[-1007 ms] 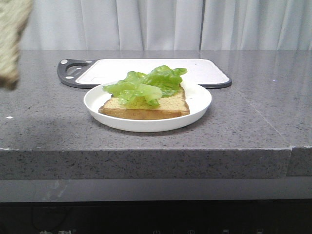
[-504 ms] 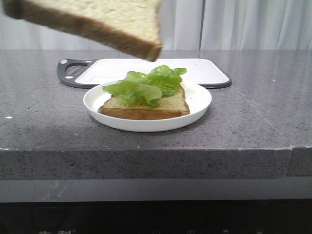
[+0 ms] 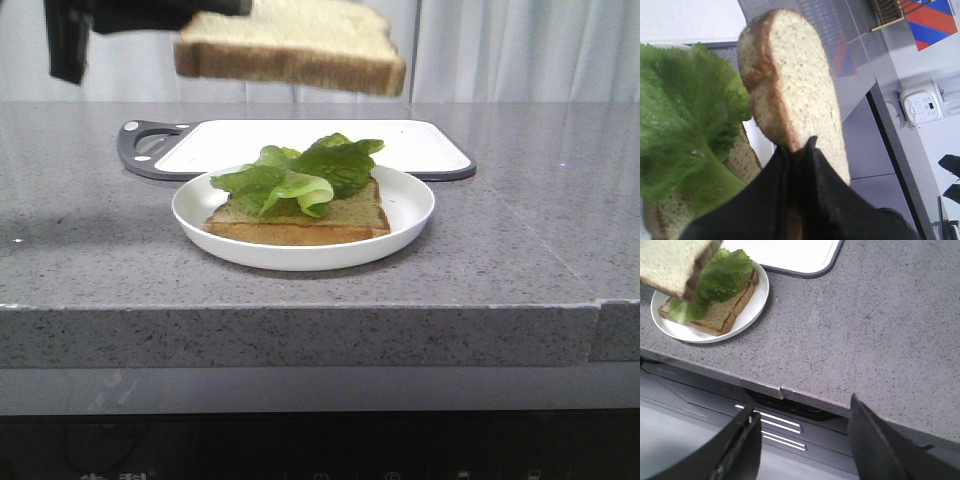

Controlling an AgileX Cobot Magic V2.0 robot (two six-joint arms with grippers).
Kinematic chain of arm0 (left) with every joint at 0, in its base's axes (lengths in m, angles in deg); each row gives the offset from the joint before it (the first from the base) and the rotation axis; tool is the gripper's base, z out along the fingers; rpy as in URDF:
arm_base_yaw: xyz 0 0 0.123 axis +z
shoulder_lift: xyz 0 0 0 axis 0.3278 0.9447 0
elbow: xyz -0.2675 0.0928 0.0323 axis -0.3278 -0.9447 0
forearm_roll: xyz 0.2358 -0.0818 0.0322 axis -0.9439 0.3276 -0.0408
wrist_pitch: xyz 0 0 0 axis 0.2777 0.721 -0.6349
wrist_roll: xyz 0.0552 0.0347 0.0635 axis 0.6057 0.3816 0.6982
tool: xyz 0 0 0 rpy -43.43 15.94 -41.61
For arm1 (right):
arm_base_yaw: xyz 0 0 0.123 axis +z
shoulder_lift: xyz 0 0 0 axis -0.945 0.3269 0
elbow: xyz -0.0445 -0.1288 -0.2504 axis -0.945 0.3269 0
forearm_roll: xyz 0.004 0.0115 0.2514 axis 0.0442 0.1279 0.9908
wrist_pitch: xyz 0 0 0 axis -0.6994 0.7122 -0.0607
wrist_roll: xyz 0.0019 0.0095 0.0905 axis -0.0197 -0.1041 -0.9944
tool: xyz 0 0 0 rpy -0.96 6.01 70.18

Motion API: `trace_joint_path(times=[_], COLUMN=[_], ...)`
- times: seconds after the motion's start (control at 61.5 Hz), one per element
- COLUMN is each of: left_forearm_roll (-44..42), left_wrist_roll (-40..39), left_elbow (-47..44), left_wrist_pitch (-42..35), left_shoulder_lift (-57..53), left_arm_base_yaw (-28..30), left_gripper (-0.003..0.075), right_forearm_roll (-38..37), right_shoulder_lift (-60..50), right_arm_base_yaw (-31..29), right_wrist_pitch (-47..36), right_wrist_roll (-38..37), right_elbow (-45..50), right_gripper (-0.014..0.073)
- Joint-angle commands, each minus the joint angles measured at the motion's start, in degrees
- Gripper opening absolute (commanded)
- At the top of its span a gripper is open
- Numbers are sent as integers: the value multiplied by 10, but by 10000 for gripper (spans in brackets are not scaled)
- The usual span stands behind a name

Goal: Left arm grabs bread, right arm adds lettuce
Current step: 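Carry the held bread slice with the left gripper over the lettuce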

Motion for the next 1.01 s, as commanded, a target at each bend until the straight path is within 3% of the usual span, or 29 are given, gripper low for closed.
trace_joint_path(times=[0.0,0.292,0.991], left_forearm_roll=[51,9,-5], left_wrist_roll=[10,10,12], left_elbow=[20,20,20], left_wrist_pitch=[24,-39,-19], left_shoulder_lift=[1,23,24], left_arm_base_yaw=[2,3,3], left_gripper=[-20,-20,-19], right_forearm_roll=[-3,-3,-3], right_shoulder_lift=[2,2,2], right_arm_base_yaw=[-1,-1,-1], right_wrist_pitch=[-34,-34,-30], right_wrist_roll=[0,0,0], right_elbow=[-13,-13,-13], right_gripper=[416,416,416])
